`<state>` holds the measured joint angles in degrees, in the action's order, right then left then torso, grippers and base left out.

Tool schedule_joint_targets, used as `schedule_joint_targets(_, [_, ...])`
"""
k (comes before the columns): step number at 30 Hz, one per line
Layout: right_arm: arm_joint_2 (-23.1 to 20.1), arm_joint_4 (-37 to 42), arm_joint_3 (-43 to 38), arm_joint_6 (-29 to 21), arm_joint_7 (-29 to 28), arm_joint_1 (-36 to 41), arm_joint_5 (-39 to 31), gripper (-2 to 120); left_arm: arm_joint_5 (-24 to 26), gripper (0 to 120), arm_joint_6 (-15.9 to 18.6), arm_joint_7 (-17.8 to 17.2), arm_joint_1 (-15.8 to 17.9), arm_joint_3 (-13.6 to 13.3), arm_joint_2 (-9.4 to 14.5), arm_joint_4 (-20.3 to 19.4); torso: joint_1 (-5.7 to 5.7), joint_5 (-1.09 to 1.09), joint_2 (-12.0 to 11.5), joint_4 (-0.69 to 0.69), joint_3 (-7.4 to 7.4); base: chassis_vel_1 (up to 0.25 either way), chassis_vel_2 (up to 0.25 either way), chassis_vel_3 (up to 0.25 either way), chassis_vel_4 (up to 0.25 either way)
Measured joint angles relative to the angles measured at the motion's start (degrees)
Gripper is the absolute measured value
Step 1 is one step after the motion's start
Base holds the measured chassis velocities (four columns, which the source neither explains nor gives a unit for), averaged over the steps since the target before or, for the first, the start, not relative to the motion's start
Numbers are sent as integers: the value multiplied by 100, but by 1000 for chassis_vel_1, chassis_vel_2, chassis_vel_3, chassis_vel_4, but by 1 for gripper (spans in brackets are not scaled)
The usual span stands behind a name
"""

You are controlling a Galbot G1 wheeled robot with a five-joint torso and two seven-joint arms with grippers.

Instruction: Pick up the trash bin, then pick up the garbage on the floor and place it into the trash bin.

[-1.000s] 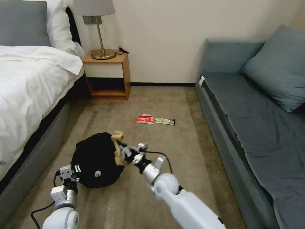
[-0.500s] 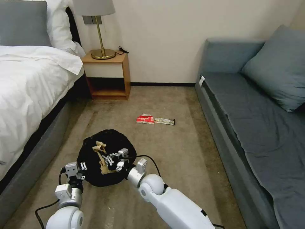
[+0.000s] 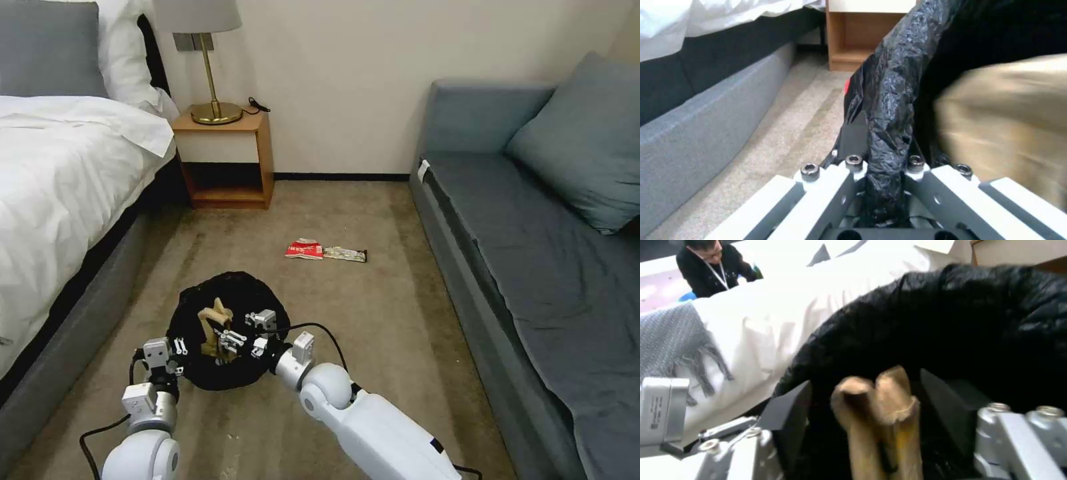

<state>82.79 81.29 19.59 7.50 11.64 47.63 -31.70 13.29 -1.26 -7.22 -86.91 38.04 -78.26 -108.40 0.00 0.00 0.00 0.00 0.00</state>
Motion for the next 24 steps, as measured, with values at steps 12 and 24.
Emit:
schedule_joint_targets(12, [-343,434,-75,-328,-1014,131,259,100,72,1,-60,-143,-22,368,139,-7,0,0,0,0,0,0,0,0,0])
schedule_joint_targets(24, [-561,-46,-1072,-1373,-1954,84,438,100,-15,1,-119,-345,19,580,244,186,0,0,0,0,0,0,0,0,0])
